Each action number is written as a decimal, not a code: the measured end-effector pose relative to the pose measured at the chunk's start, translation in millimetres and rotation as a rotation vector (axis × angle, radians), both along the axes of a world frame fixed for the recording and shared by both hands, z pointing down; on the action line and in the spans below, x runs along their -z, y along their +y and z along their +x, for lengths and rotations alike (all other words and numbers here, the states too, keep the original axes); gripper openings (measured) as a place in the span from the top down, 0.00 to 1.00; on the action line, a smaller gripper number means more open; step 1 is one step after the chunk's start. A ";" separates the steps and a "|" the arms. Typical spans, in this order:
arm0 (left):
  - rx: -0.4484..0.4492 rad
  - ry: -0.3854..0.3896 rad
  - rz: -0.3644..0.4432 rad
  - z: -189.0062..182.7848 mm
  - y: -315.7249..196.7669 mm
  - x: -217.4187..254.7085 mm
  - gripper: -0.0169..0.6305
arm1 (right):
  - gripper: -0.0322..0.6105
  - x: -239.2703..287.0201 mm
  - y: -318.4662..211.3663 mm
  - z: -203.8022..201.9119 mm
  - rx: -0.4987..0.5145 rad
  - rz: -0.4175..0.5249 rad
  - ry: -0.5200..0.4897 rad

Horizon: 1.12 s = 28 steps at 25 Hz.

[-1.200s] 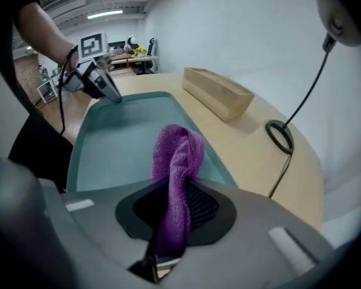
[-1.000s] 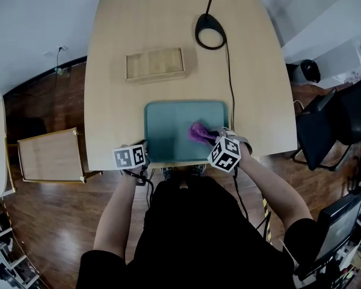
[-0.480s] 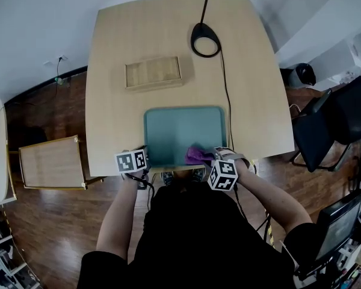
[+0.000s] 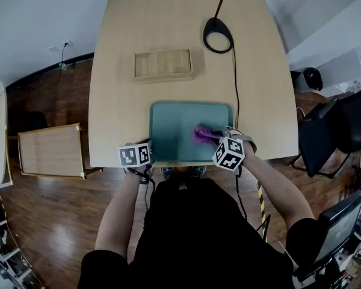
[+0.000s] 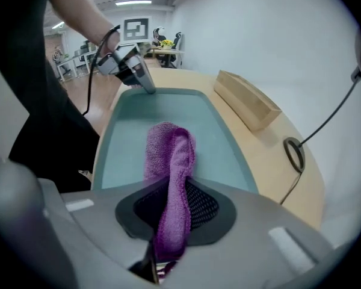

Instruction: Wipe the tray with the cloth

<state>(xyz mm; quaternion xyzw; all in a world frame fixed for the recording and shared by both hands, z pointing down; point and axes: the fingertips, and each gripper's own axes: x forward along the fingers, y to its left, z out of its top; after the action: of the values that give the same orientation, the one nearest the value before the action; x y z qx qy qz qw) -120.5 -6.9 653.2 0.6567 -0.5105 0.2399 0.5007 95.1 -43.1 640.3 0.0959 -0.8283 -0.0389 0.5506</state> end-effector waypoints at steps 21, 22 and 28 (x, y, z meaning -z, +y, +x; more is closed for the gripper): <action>0.025 0.017 -0.013 0.4 1.6 2.0 0.92 | 0.86 0.4 -120.5 0.9 -0.035 0.118 0.086; 0.025 0.017 -0.013 0.0 1.6 2.0 0.92 | 0.86 0.7 -118.9 -0.1 -0.038 0.118 0.087; 0.029 0.017 -0.004 0.5 1.3 0.8 0.92 | 0.86 4.5 -68.5 -14.3 0.001 0.053 0.049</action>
<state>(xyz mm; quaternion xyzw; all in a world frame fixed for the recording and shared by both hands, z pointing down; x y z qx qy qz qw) -120.0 -5.5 652.4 0.6503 -0.5150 0.2280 0.5098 80.8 -111.6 635.8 0.1092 -0.8133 -0.0634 0.5680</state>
